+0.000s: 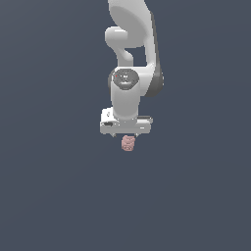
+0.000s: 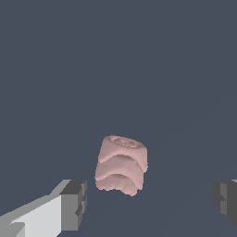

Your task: Pick up the object and move it to a goal position.

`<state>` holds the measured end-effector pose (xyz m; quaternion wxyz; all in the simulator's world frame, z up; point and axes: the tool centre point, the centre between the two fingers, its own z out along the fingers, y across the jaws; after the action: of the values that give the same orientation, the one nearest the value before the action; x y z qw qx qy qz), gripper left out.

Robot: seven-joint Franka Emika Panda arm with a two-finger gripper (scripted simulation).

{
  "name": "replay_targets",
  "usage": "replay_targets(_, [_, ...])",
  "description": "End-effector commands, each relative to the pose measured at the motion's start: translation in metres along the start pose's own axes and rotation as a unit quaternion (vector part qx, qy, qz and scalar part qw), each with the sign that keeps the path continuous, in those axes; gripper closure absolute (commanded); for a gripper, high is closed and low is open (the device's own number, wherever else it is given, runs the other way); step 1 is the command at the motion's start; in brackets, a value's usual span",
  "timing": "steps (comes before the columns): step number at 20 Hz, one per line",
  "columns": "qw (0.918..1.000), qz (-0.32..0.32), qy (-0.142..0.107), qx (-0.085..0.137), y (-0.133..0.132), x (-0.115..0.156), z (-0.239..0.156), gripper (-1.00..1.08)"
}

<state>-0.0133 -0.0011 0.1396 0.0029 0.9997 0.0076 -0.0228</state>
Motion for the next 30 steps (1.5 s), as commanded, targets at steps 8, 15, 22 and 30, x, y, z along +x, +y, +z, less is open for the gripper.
replay_targets(8, [0.9998,-0.005,0.018,0.007,-0.012,0.01,-0.011,-0.92])
replay_targets(15, [0.9997,-0.008,0.023,0.009,-0.016,0.014,-0.016,-0.92])
replay_targets(22, [0.9995,0.019,0.023,0.009,-0.017,0.007,0.0,-0.92])
replay_targets(30, [0.9965,0.08,0.022,0.007,-0.017,-0.011,0.035,-0.92])
